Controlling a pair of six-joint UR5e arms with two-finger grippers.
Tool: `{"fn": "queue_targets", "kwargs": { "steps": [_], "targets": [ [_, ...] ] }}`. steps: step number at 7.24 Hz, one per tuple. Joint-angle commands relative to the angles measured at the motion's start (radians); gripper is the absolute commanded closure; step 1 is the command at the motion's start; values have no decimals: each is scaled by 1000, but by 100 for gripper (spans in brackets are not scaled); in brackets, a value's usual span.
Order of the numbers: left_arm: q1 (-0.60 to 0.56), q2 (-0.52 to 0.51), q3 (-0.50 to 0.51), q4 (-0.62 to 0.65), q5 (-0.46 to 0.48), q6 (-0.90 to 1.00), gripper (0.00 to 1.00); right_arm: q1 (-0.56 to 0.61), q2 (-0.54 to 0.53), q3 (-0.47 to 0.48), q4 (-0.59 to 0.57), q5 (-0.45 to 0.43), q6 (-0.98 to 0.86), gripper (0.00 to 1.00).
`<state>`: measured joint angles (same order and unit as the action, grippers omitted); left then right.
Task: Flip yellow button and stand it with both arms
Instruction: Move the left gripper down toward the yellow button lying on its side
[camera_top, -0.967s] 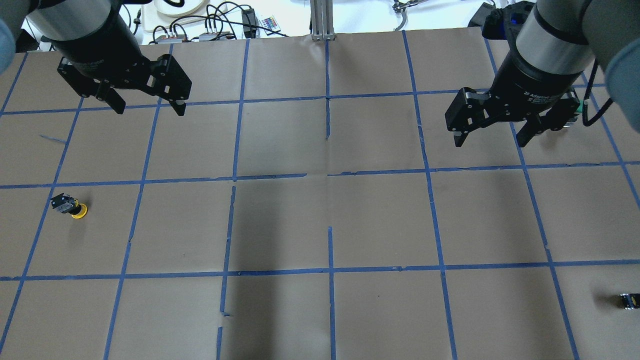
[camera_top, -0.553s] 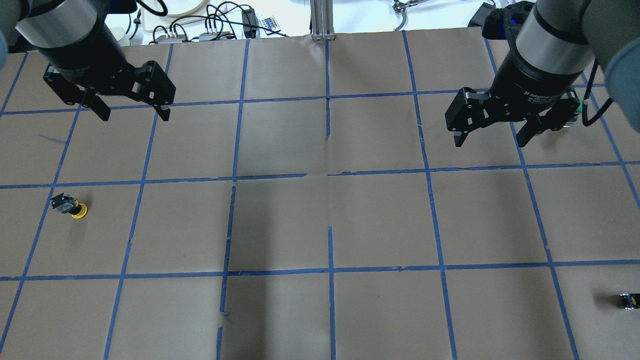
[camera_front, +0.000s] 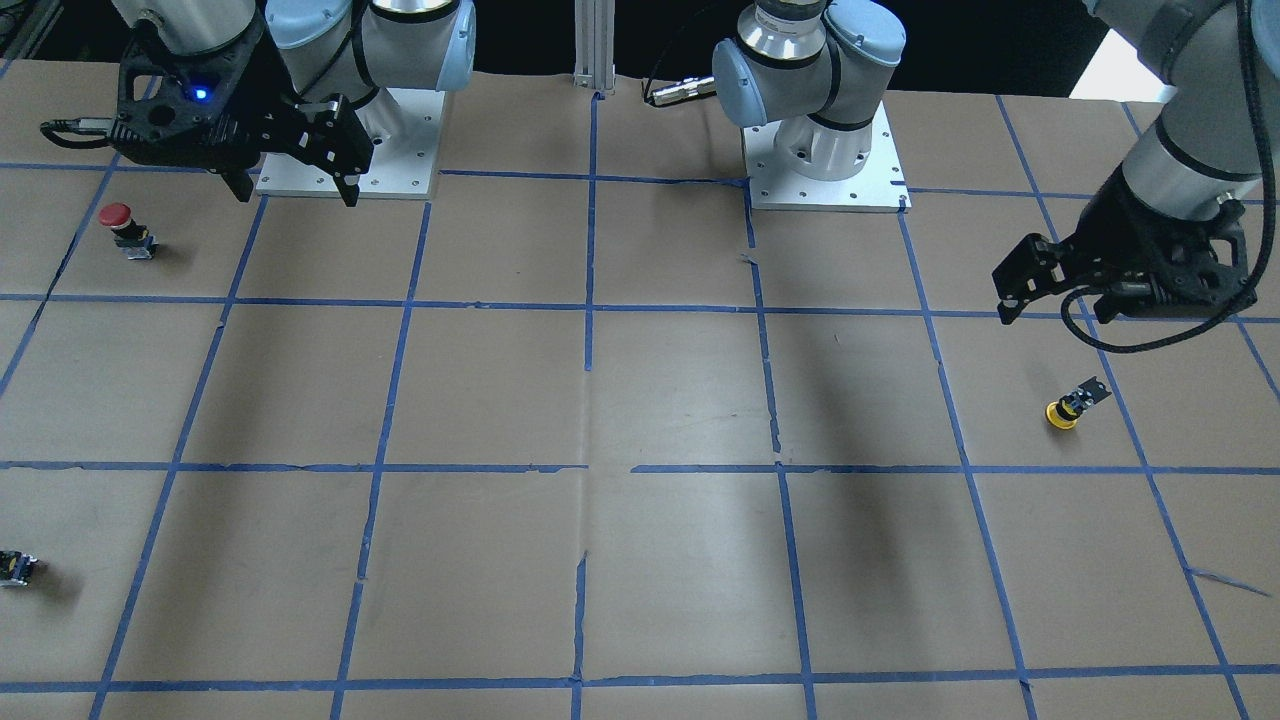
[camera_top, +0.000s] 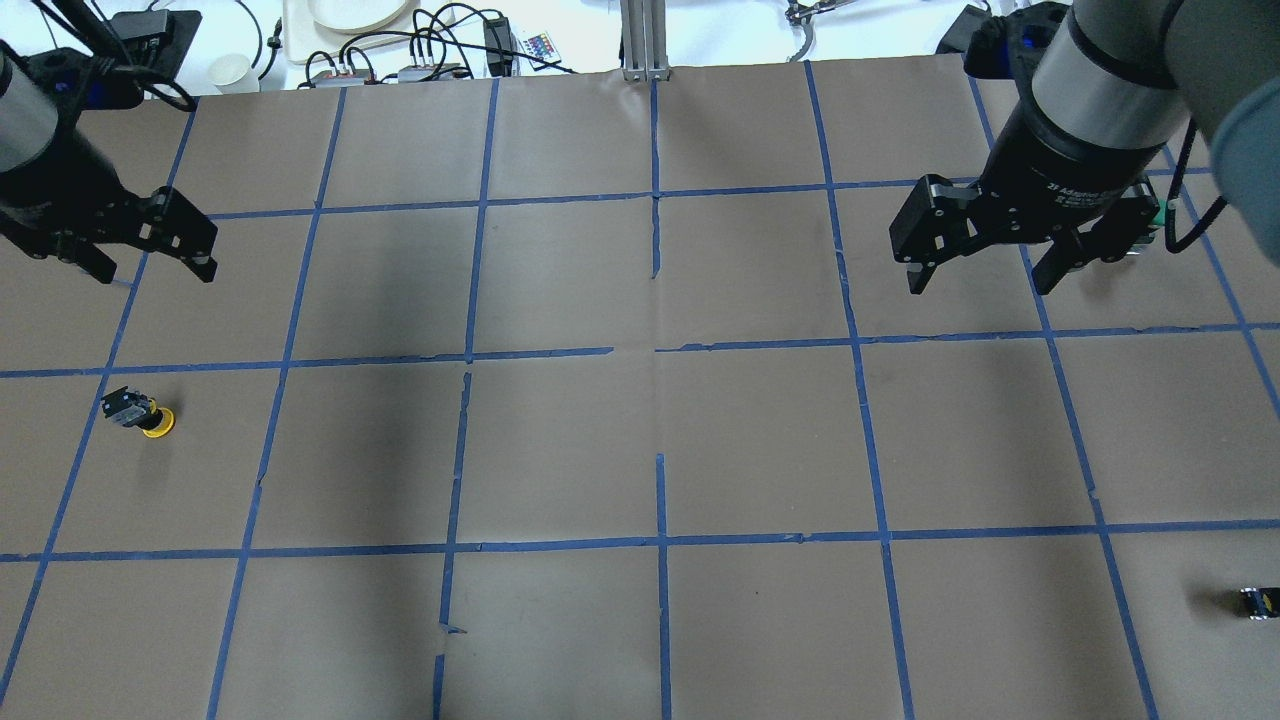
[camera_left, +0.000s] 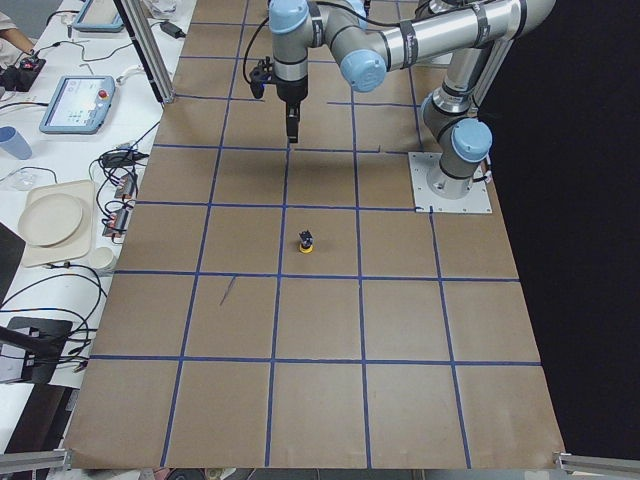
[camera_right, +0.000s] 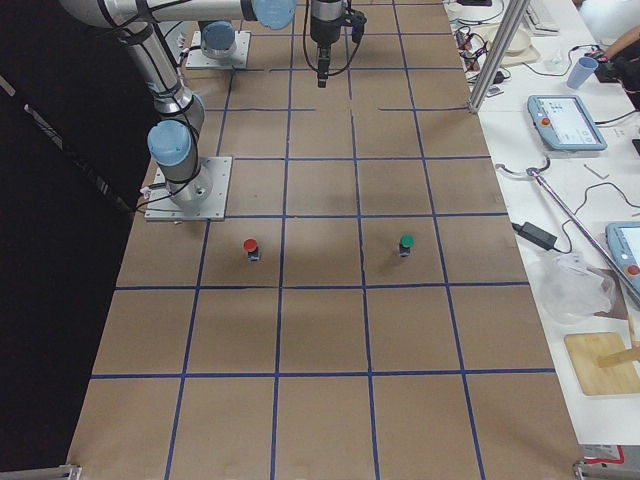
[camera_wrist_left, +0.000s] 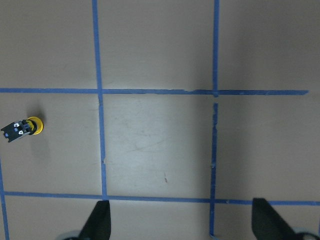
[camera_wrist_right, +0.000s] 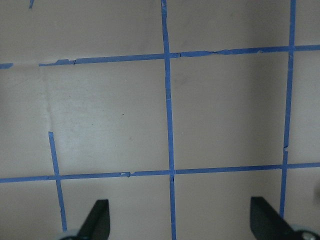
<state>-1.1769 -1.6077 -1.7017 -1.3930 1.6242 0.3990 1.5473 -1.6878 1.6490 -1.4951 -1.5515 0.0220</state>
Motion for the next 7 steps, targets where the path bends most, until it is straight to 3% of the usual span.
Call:
{"fn": "queue_targets", "kwargs": {
  "steps": [1, 2, 7],
  "targets": [
    [184, -69, -87, 151, -4, 175, 0, 1, -1, 0, -1, 1, 0, 0],
    [218, -104, -110, 181, 3, 223, 0, 1, -1, -2, -1, 1, 0, 0],
    [264, -202, -124, 310, 43, 940, 0, 1, 0, 0, -1, 1, 0, 0]
  ]
}}
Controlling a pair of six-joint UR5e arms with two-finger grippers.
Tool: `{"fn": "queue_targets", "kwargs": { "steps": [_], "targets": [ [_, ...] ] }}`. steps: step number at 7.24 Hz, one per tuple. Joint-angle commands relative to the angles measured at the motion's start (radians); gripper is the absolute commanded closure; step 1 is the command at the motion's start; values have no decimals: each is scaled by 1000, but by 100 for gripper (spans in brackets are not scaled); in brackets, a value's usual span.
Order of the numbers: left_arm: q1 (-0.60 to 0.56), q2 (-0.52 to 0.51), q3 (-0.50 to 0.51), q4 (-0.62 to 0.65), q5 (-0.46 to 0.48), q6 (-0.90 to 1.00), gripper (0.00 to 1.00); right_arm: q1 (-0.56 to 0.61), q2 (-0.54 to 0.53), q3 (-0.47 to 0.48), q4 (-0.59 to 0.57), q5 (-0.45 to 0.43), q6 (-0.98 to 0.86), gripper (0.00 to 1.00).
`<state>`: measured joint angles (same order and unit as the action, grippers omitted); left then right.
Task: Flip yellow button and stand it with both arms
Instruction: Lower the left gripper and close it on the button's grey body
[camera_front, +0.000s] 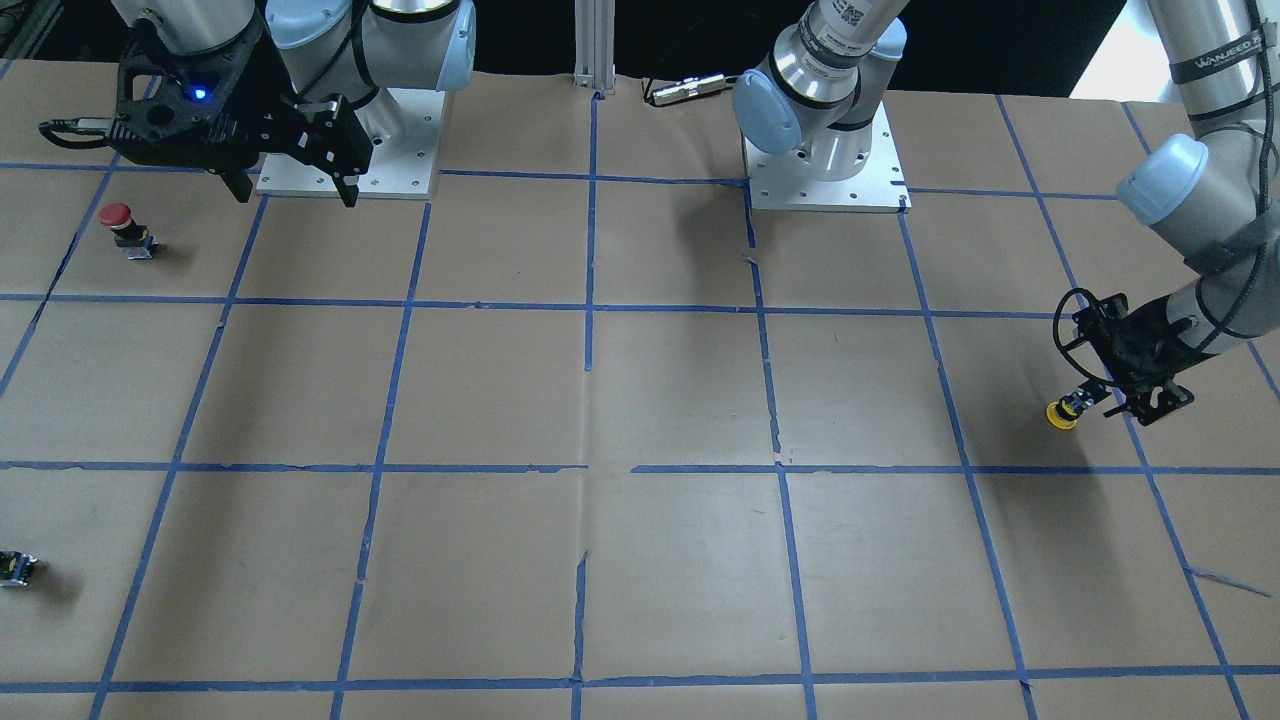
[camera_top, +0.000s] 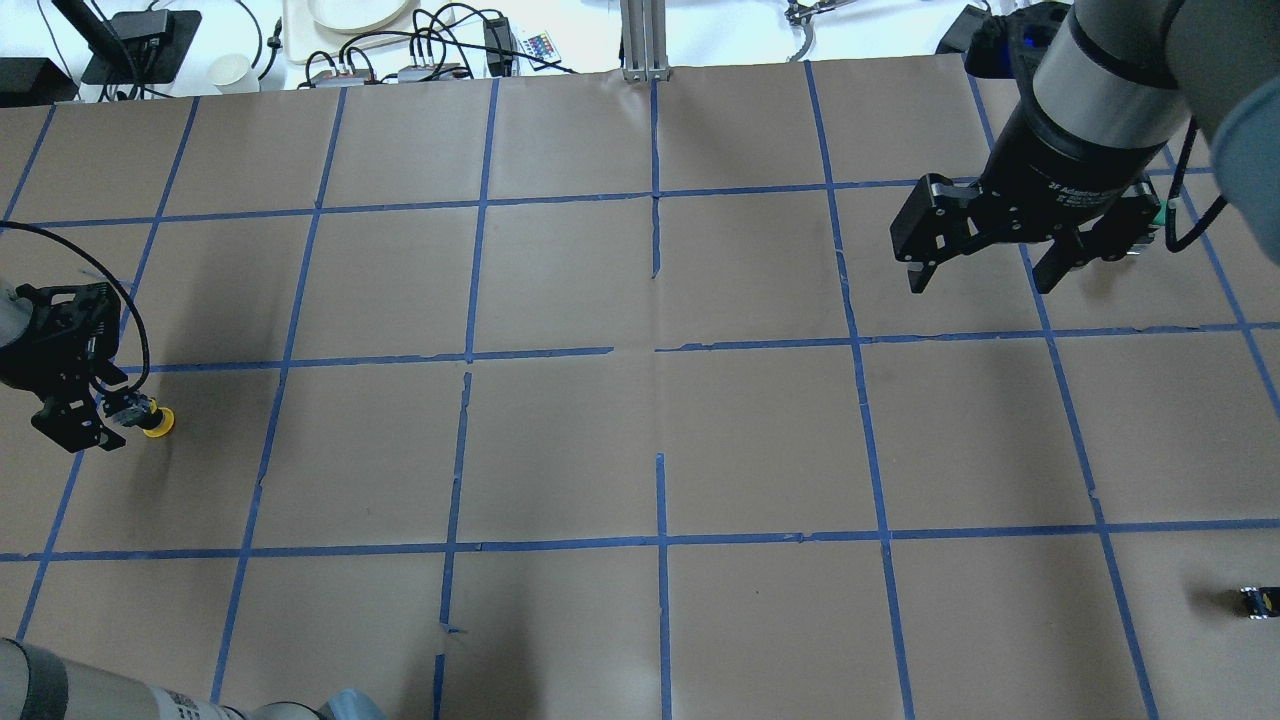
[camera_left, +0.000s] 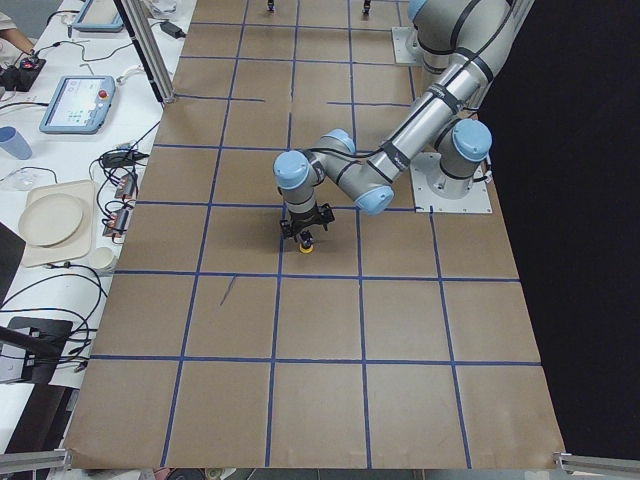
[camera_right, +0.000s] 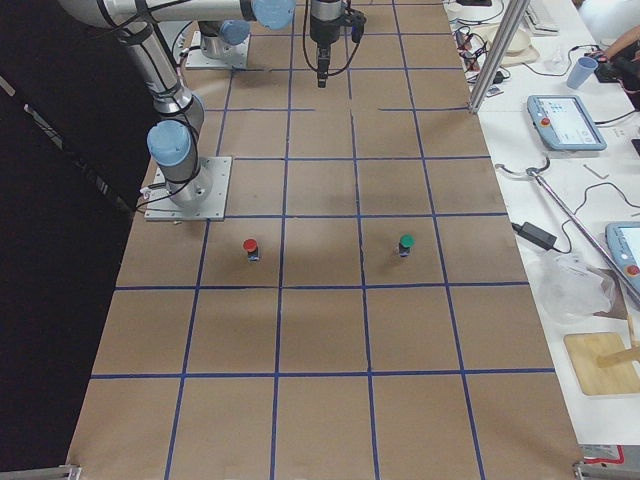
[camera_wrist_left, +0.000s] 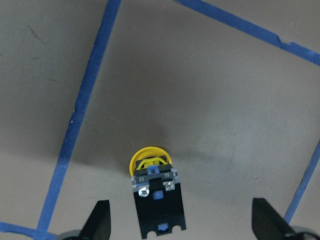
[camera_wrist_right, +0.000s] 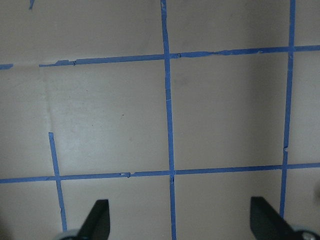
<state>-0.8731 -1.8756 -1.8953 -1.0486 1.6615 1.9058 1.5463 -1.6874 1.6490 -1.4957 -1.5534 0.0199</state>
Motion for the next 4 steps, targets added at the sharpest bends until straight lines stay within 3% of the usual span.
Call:
{"fn": "queue_targets", "kwargs": {
  "steps": [1, 2, 3, 4],
  "targets": [
    [-1, -5, -2, 25, -2, 6, 6, 2, 0, 2, 0, 1, 0, 0],
    [-1, -7, -5, 31, -2, 6, 10, 2, 0, 2, 0, 3, 2, 0],
    [-1, -13, -10, 57, -2, 7, 27, 2, 0, 2, 0, 3, 2, 0],
    [-1, -16, -10, 62, -2, 30, 34, 0, -3, 0, 2, 0, 5, 0]
  ]
}}
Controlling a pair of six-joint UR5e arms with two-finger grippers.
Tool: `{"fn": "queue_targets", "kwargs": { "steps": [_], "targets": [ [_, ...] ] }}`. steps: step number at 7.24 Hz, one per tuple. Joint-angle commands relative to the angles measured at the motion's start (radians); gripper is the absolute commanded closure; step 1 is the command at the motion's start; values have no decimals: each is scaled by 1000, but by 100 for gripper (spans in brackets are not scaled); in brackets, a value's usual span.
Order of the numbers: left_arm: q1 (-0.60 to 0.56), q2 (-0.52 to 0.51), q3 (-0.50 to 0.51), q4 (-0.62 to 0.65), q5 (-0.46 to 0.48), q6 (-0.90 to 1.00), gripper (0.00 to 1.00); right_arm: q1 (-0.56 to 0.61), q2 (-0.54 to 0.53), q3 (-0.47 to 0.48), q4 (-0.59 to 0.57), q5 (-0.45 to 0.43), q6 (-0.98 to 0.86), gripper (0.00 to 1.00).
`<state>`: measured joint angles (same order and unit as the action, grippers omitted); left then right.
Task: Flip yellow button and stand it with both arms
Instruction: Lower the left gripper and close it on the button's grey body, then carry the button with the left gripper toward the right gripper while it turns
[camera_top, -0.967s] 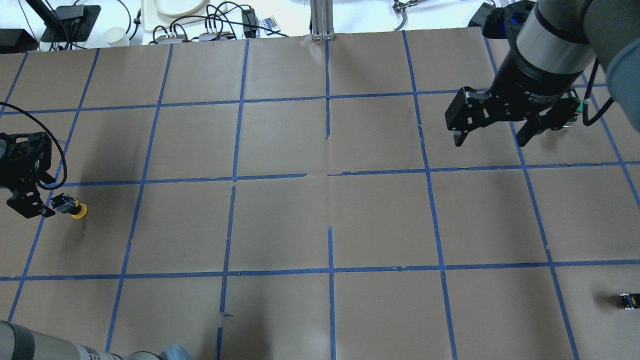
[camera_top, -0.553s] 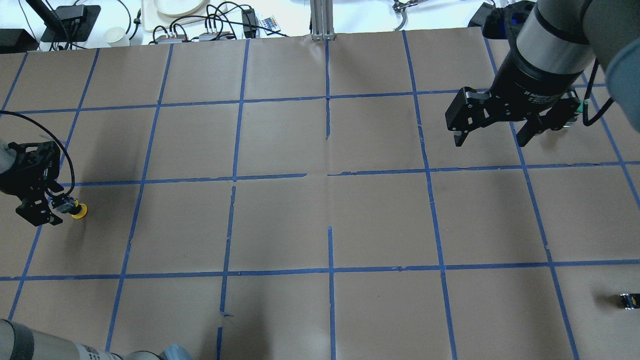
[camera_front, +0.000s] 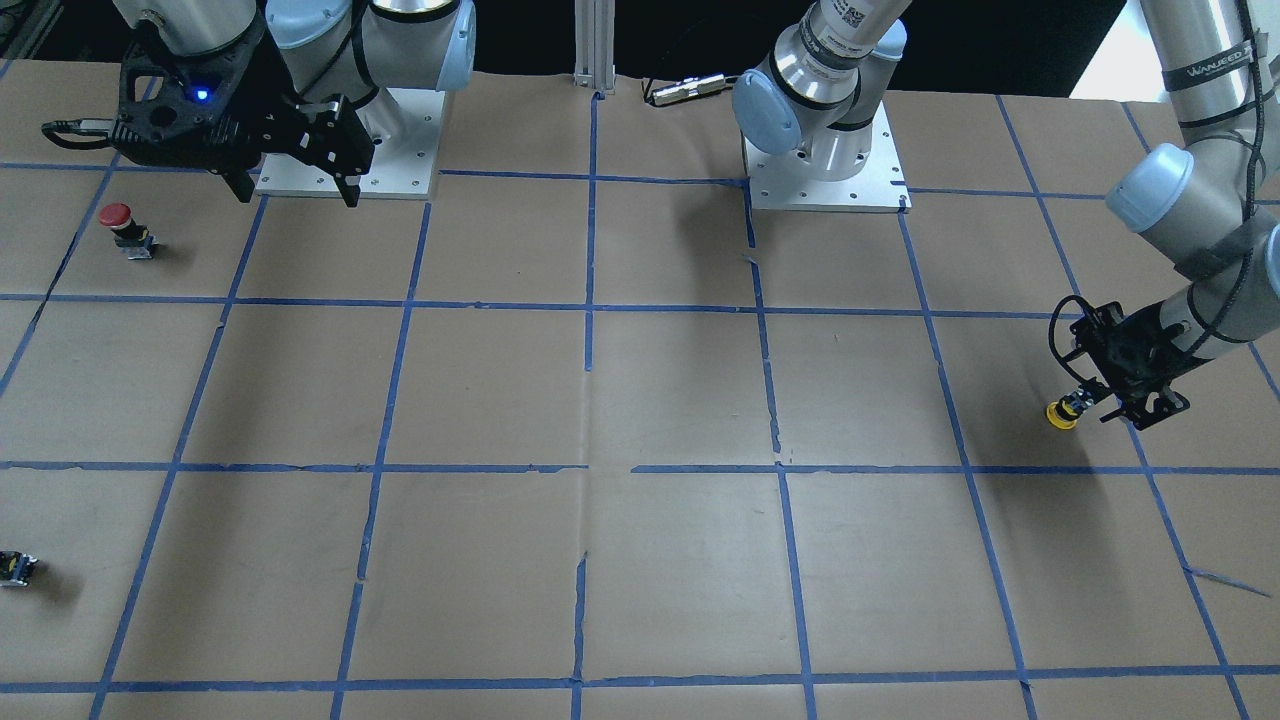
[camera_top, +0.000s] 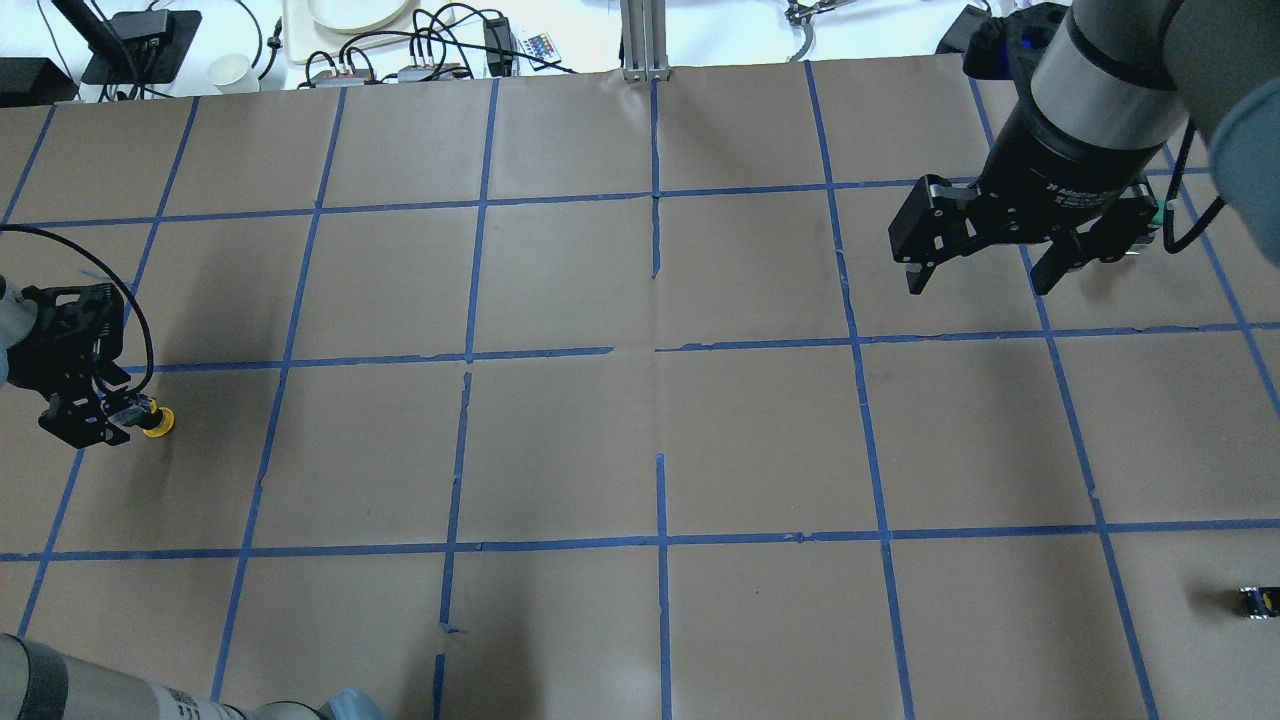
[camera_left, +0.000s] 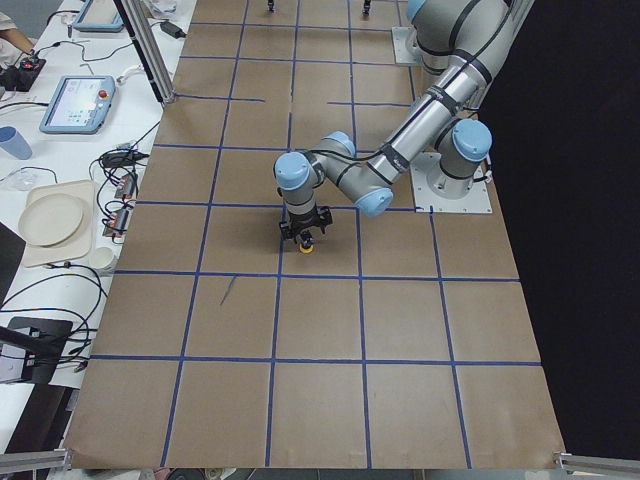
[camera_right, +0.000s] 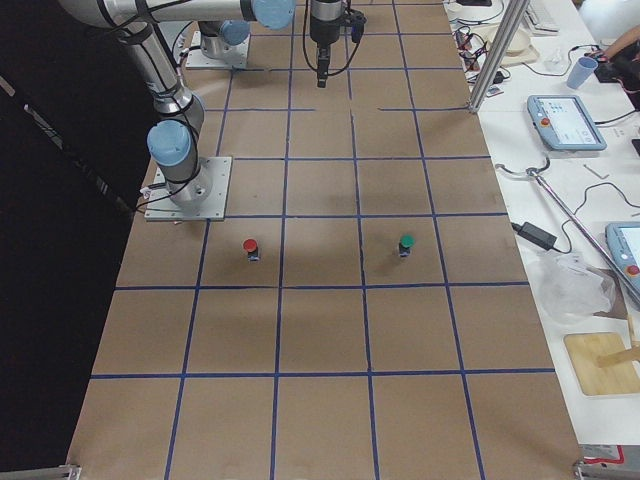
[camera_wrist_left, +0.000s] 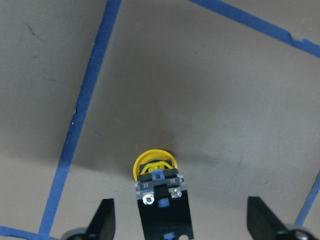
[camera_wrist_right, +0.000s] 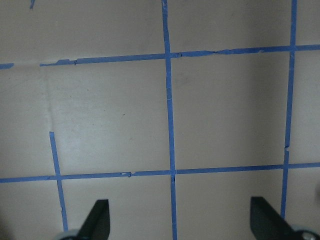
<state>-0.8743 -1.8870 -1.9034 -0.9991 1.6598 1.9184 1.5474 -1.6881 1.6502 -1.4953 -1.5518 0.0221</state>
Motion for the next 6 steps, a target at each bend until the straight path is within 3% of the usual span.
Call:
{"fn": "queue_targets", "kwargs": {
  "steps": [1, 2, 3, 4, 6],
  "targets": [
    [0, -4, -2, 29, 0, 42, 52, 0, -5, 0, 1, -1, 2, 0],
    [0, -4, -2, 43, -2, 37, 75, 0, -5, 0, 1, -1, 2, 0],
    [0, -3, -2, 43, -5, 36, 82, 0, -5, 0, 1, 1, 2, 0],
    [0, 15, 3, 28, -24, 31, 87, -1, -5, 0, 1, -2, 2, 0],
    [-12, 92, 18, -126, -159, -58, 87, -7, -7, -1, 4, -1, -1, 0]
  ]
}}
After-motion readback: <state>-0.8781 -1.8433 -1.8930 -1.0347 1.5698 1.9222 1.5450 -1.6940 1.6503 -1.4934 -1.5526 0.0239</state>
